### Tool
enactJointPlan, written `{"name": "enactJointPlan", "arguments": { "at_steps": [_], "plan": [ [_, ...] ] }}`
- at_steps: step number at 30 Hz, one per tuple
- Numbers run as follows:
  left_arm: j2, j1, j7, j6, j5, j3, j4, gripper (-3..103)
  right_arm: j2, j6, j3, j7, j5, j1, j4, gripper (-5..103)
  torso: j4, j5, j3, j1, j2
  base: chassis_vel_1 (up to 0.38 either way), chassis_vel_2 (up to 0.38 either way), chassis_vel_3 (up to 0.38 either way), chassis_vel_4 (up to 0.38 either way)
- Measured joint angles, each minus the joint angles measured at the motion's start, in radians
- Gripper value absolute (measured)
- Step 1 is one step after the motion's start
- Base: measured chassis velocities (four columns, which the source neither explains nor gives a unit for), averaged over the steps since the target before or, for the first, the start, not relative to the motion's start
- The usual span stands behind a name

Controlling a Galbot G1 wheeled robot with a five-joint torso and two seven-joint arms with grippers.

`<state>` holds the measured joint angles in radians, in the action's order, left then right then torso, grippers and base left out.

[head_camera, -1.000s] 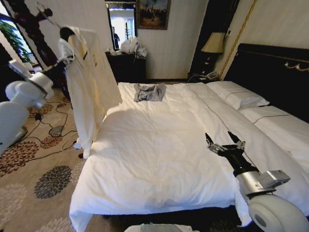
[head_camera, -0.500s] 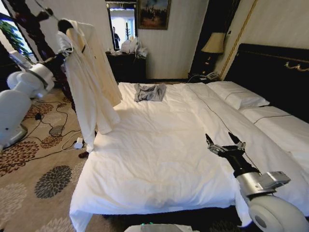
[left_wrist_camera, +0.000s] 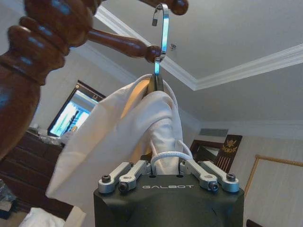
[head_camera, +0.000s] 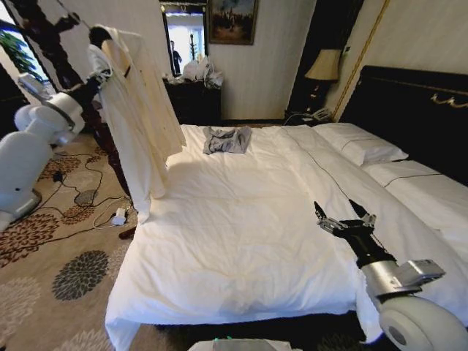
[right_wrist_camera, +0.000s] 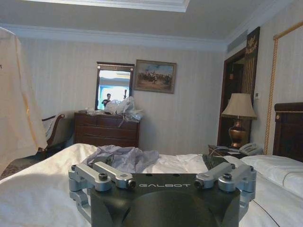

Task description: Pick up the clothes from the bed and hang them on the clothes hanger.

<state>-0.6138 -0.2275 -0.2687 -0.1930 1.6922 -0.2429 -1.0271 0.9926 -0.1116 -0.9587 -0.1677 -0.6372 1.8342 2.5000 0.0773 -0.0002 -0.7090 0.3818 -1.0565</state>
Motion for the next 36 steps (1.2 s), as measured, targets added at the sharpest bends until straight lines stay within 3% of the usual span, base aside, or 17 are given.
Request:
{"name": "enactJointPlan", "arguments": {
  "at_steps": [15,25,30,33,34,36],
  "plan": [
    [-0.083,-0.030,-0.025,-0.007,-0.043,-0.037,0.129,20,-0.008,-0.004,-0.024,-0.006,-0.034,0.007,0.000,100,0.0006,0.0002,0.000,0.000,0.000,0.000,0.000,0.000,0.000],
    [-0.066,-0.013,-0.006,-0.011,-0.031,-0.039,0.081,17,-0.006,-0.005,-0.023,-0.006,-0.035,0.006,0.000,100,0.0004,0.0004,0.000,0.000,0.000,0.000,0.000,0.000,0.000],
    [-0.049,0.013,0.021,-0.013,-0.023,-0.016,0.041,30,-0.007,-0.005,-0.022,-0.006,-0.035,0.005,0.000,100,0.0001,0.0004,0.000,0.000,0.000,0.000,0.000,0.000,0.000],
    [-0.032,0.046,0.040,-0.013,-0.031,0.022,0.004,52,-0.007,-0.005,-0.019,-0.006,-0.032,0.009,0.000,100,0.0006,0.0001,0.000,0.000,0.000,0.000,0.000,0.000,0.000],
    [-0.032,0.046,0.040,-0.013,-0.031,0.022,0.004,52,-0.007,-0.005,-0.019,-0.006,-0.032,0.009,0.000,100,0.0006,0.0001,0.000,0.000,0.000,0.000,0.000,0.000,0.000],
    [-0.022,0.053,0.059,-0.013,-0.037,0.034,-0.019,63,-0.007,-0.005,-0.018,-0.006,-0.031,0.009,0.000,100,0.0004,0.0002,0.000,0.000,0.000,0.000,0.000,0.000,0.000]
  ]
}}
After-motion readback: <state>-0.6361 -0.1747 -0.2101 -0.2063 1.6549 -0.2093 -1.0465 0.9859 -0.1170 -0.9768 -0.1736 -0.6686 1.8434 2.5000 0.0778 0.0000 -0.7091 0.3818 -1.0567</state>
